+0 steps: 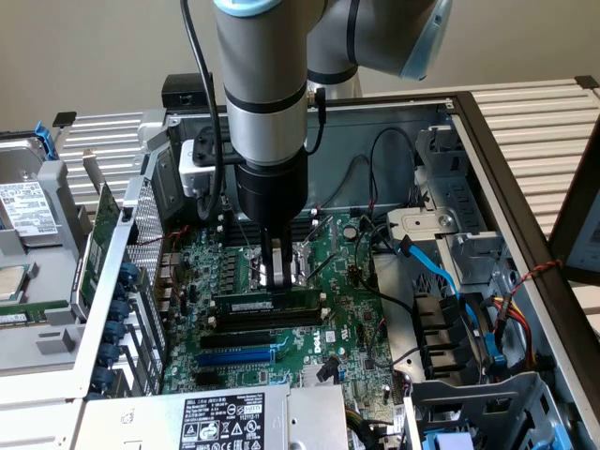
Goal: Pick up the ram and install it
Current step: 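Insert the ram into the slot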
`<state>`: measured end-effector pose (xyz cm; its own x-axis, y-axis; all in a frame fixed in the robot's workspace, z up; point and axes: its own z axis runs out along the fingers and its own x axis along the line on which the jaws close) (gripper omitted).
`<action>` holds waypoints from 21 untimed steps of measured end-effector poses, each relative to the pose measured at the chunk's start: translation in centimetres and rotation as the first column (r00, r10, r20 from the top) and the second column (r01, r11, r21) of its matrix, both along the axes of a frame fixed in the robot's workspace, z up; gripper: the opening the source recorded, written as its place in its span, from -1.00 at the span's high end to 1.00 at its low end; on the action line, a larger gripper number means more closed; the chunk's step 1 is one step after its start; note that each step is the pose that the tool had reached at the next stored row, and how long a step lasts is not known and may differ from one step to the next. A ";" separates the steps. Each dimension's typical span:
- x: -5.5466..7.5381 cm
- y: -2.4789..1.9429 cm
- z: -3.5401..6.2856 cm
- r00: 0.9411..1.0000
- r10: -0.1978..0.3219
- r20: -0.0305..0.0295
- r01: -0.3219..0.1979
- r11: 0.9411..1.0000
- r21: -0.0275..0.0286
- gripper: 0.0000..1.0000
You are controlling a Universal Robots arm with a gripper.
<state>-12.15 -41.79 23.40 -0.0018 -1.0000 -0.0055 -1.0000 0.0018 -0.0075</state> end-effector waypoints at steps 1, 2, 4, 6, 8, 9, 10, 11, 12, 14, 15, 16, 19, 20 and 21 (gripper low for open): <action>0.0 0.00 -0.02 1.000 0.000 0.000 0.000 1.000 0.000 0.73; 0.0 0.00 -0.03 1.000 0.000 0.000 0.000 1.000 0.000 0.73; 0.0 -0.01 -0.06 1.000 0.000 0.000 0.000 1.000 0.000 0.73; 0.0 -0.06 -0.08 1.000 0.000 0.000 0.000 1.000 0.000 0.73; 0.0 -0.06 -0.12 1.000 0.000 0.000 0.000 1.000 0.000 0.73; 0.0 -0.06 -0.16 1.000 0.000 0.000 0.000 1.000 0.000 0.73; 0.0 -0.06 -0.18 1.000 0.000 0.000 0.000 1.000 0.000 0.73; 0.0 -0.07 -0.19 1.000 0.000 0.000 0.000 1.000 0.000 0.73; 0.0 -0.07 -0.22 1.000 0.000 0.000 0.000 1.000 0.000 0.73; 0.0 -0.07 -0.26 1.000 0.000 0.000 0.000 1.000 0.000 0.73; 0.0 -0.08 -0.28 1.000 0.000 0.001 0.000 1.000 0.000 0.73; 0.0 -0.09 -0.30 1.000 0.000 0.001 0.000 1.000 0.000 0.73; 0.0 -0.11 -0.34 1.000 0.000 0.001 0.000 1.000 0.000 0.73; 0.0 -0.12 -0.37 1.000 0.000 0.001 0.000 1.000 0.000 0.73; 0.0 -0.12 -0.38 1.000 0.000 0.001 0.000 1.000 0.000 0.73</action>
<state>-12.17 -41.91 23.01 -0.0016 -1.0000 -0.0055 -1.0000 0.0016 -0.0084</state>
